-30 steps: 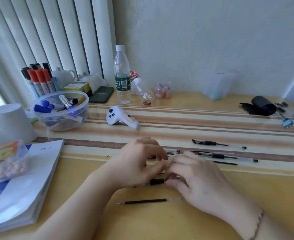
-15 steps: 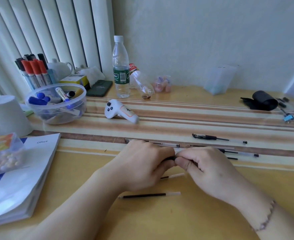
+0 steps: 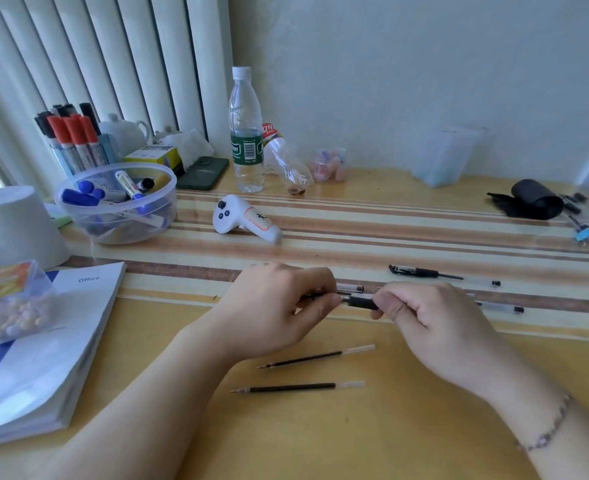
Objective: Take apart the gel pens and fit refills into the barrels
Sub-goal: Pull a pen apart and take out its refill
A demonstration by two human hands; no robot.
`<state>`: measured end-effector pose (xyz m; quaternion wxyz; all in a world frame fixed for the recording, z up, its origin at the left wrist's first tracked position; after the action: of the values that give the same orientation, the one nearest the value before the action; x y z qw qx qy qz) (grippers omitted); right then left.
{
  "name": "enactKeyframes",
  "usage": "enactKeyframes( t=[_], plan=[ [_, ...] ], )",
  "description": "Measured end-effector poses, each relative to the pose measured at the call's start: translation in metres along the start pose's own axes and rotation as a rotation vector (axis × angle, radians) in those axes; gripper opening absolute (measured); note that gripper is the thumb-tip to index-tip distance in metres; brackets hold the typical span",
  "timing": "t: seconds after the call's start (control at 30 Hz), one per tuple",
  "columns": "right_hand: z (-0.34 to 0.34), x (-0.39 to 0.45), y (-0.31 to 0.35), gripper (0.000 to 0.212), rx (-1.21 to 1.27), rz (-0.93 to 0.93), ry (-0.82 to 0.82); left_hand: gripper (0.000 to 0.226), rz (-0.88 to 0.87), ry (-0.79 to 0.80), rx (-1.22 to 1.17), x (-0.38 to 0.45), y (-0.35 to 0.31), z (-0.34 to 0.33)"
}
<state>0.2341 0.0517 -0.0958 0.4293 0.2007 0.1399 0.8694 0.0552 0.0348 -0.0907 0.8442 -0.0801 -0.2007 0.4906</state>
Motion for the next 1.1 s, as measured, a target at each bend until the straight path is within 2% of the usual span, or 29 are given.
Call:
enactKeyframes(
  t=[0.17, 0.27, 0.37, 0.43, 0.53, 0.67, 0.9, 1.03, 1.1],
  plan=[
    [-0.002, 0.001, 0.007, 0.037, 0.012, 0.041, -0.020, 0.021, -0.041, 0.065, -0.069, 0.001, -0.005, -0.005],
    [0.002, 0.001, 0.008, 0.027, 0.073, 0.050, -0.105, 0.028, -0.029, 0.068, -0.148, 0.003, -0.003, -0.004],
    [0.006, 0.001, 0.008, 0.029, 0.106, 0.041, -0.178, 0.036, -0.020, 0.040, -0.194, 0.003, -0.002, -0.003],
    [0.003, 0.001, 0.007, 0.038, 0.147, 0.060, -0.143, 0.040, -0.013, 0.012, -0.197, 0.003, -0.002, -0.002],
    [0.000, 0.001, 0.005, 0.038, 0.142, 0.081, -0.100, 0.043, -0.016, -0.010, -0.233, 0.004, 0.000, -0.002],
    [0.004, 0.002, 0.005, 0.019, 0.134, 0.069, -0.153, 0.036, -0.007, -0.027, -0.354, 0.004, 0.004, 0.000],
    [0.004, 0.002, 0.001, 0.035, 0.158, 0.073, -0.163, 0.015, 0.030, -0.040, -0.494, 0.003, 0.012, 0.004],
    [0.008, 0.002, -0.005, 0.022, 0.123, 0.064, -0.116, 0.013, 0.107, -0.082, -0.559, 0.000, 0.023, 0.010],
    [0.014, 0.003, -0.018, 0.014, 0.032, -0.007, -0.093, 0.018, 0.131, -0.125, -0.564, -0.002, 0.031, 0.018]
  ],
)
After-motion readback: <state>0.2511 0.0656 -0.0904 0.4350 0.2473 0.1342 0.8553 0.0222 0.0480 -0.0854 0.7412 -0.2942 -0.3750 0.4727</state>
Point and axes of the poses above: each hand's wrist, its own x-axis towards the middle knuckle, its own z-axis out of the back of the hand, y = z × x, the point moved 6 cm from there along x, towards the middle knuckle, and after that the axes turned 8 degrees about y, right-handed, at the moved point
